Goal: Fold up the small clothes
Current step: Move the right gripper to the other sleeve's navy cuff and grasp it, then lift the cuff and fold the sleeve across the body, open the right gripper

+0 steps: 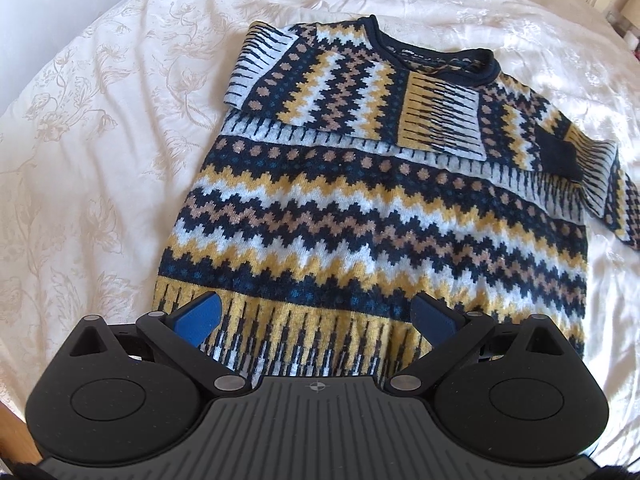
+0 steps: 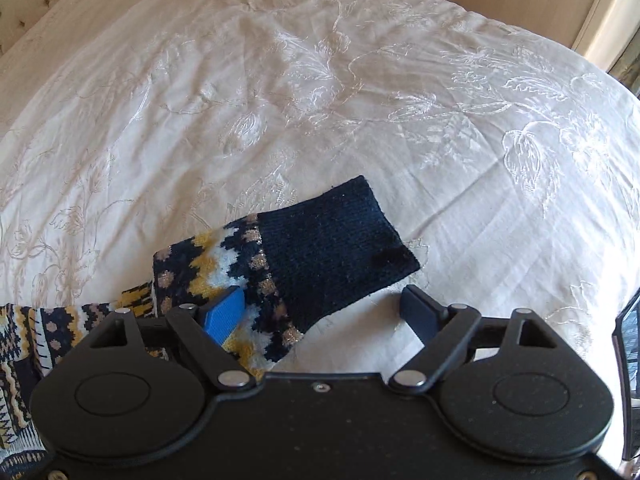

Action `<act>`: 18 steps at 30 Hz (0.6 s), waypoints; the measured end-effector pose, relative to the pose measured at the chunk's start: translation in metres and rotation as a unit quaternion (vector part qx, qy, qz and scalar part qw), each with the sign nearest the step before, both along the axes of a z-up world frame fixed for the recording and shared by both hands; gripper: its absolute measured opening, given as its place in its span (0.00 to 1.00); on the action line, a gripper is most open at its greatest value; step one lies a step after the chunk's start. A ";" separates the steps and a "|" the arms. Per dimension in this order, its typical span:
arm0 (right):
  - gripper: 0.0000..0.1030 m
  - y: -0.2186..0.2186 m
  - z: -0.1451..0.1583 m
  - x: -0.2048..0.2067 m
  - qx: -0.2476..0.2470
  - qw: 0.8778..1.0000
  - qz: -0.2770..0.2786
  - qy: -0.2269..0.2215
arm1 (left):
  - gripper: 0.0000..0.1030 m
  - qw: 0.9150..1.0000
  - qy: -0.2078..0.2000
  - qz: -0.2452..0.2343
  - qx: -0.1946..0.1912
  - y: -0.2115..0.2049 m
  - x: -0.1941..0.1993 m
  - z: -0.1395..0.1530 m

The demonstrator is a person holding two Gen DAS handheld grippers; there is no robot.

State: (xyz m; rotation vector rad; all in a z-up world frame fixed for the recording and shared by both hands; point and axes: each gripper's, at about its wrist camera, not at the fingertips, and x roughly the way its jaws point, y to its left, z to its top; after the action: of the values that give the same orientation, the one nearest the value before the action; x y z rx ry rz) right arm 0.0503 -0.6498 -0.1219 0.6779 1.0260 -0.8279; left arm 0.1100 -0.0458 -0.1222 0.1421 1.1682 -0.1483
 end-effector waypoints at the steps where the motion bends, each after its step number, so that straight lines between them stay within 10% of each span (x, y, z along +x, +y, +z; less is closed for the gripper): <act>1: 0.85 0.000 -0.001 0.001 -0.004 1.000 0.001 -0.005 | 0.99 1.000 0.000 -0.001 0.001 -0.001 0.000 0.000; 6: 0.62 0.007 0.001 0.006 -0.025 0.999 0.021 -0.018 | 0.99 1.000 0.005 -0.006 0.005 -0.002 0.000 0.000; 10: 0.10 0.017 0.008 0.014 -0.032 0.998 0.043 -0.033 | 0.99 1.000 0.010 -0.011 -0.003 0.001 -0.001 -0.001; 18: 0.10 0.068 0.064 0.034 -0.067 0.991 0.073 -0.086 | 0.99 0.997 0.003 -0.070 -0.012 0.008 0.013 0.001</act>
State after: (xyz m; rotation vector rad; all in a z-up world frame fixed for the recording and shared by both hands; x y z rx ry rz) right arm 0.0839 -0.5815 -0.0582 0.5434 0.8454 -0.6924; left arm 0.1229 -0.0373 -0.1215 0.2023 1.1621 -0.2875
